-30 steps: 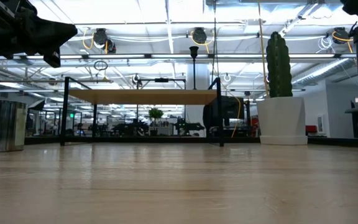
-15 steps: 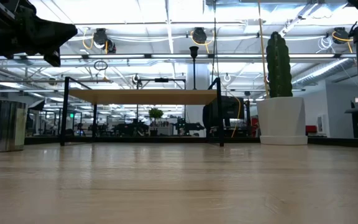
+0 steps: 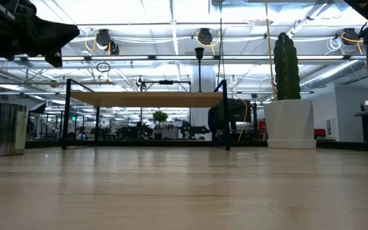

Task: Pick & Place candle stick holders
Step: Align the right black candle holder with the other black candle holder on the shelf

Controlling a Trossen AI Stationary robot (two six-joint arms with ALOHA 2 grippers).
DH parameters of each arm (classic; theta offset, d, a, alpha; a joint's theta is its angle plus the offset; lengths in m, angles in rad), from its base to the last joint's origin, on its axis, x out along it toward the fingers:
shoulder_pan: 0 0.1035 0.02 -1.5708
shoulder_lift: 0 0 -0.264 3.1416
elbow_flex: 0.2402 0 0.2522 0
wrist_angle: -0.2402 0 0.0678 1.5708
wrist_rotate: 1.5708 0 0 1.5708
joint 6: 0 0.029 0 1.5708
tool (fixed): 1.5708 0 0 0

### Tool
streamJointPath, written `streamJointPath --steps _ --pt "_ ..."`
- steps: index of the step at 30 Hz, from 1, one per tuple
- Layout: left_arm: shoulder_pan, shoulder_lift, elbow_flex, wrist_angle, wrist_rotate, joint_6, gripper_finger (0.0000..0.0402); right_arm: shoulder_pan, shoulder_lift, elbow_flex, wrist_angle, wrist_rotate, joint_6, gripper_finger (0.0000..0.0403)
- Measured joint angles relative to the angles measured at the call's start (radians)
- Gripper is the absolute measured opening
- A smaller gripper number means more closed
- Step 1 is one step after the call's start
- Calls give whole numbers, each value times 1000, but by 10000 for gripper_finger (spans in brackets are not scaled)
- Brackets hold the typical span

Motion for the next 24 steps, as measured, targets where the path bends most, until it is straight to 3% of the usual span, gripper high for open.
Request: streamJointPath --steps 8,24 --pt "0 0 0 0 0 0 37 -1 0 -1 -8 0 1 255" --pt "0 0 0 0 0 1 37 -1 0 -1 -4 -23 5 150"
